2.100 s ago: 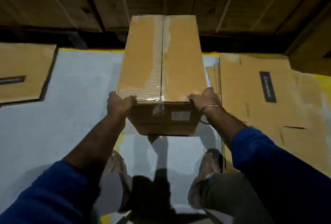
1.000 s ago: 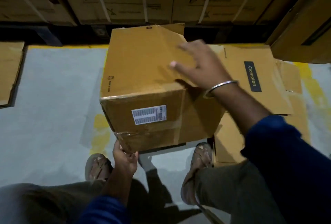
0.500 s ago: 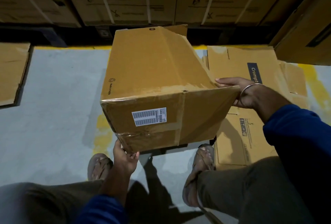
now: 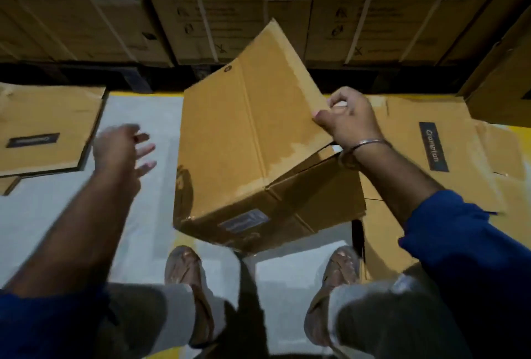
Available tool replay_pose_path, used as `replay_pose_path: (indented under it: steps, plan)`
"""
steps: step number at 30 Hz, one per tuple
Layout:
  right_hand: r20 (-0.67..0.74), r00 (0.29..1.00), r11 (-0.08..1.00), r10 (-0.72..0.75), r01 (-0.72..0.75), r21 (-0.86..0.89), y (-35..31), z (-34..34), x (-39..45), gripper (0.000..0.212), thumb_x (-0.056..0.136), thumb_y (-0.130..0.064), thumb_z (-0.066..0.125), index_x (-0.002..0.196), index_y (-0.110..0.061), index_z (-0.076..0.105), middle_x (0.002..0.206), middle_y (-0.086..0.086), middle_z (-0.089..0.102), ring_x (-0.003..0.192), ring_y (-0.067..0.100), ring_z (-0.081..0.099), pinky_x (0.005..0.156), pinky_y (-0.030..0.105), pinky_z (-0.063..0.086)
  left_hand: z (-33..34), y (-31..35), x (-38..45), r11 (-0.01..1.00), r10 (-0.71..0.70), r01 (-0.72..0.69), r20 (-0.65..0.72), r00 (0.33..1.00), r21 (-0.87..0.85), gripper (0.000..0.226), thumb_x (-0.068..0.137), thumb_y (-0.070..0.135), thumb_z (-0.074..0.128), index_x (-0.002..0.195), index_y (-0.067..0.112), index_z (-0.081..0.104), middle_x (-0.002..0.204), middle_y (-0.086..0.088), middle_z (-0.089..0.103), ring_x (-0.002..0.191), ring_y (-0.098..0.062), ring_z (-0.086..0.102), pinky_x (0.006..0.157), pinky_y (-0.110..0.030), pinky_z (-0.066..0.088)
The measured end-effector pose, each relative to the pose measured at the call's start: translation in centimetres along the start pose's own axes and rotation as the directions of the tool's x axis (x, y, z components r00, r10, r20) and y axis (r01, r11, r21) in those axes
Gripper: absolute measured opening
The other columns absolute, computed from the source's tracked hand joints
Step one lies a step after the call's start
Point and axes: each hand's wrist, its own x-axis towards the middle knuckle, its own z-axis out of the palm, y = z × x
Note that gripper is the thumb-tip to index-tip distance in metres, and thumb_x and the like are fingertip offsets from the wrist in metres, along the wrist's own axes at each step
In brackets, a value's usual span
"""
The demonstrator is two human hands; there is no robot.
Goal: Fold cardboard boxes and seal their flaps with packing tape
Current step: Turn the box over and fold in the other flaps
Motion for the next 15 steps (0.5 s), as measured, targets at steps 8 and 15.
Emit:
replay_pose_path:
  steps: [8, 15]
  plan:
    - [0.268, 0.894, 0.832, -0.36, 0.437, -0.341, -2.2, 8.9, -10.6, 0.02, 0.096, -0.024, 0.06, 0.112, -0.021, 0.049, 0.084, 0.01, 0.062, 0.076, 0.038, 0.06, 0.062, 0.045, 0.053, 3.0, -0.3, -6.3, 0.94, -0.248, 0.063, 0.544, 0.802, 0.336, 0.079, 0.085, 0.077, 0.06, 0.142, 0.022, 0.054, 0.132, -0.018, 0.063, 0.114, -0.039, 0.069, 0.092, -0.06, 0.058]
    - [0.577, 0.727, 0.614, -0.372, 0.659, -0.435, -1.4, 12.7, -13.7, 0.03, 0.098, -0.026, 0.054, 0.122, -0.018, 0.037, 0.087, 0.01, 0.063, 0.073, 0.042, 0.059, 0.06, 0.046, 0.05, 2.2, -1.8, -4.0, 0.857, -0.284, 0.053, 0.384, 0.878, 0.512, 0.037, 0.1, 0.037, 0.065, 0.123, 0.011, 0.053, 0.087, -0.023, 0.067, 0.073, -0.035, 0.075, 0.07, -0.046, 0.066]
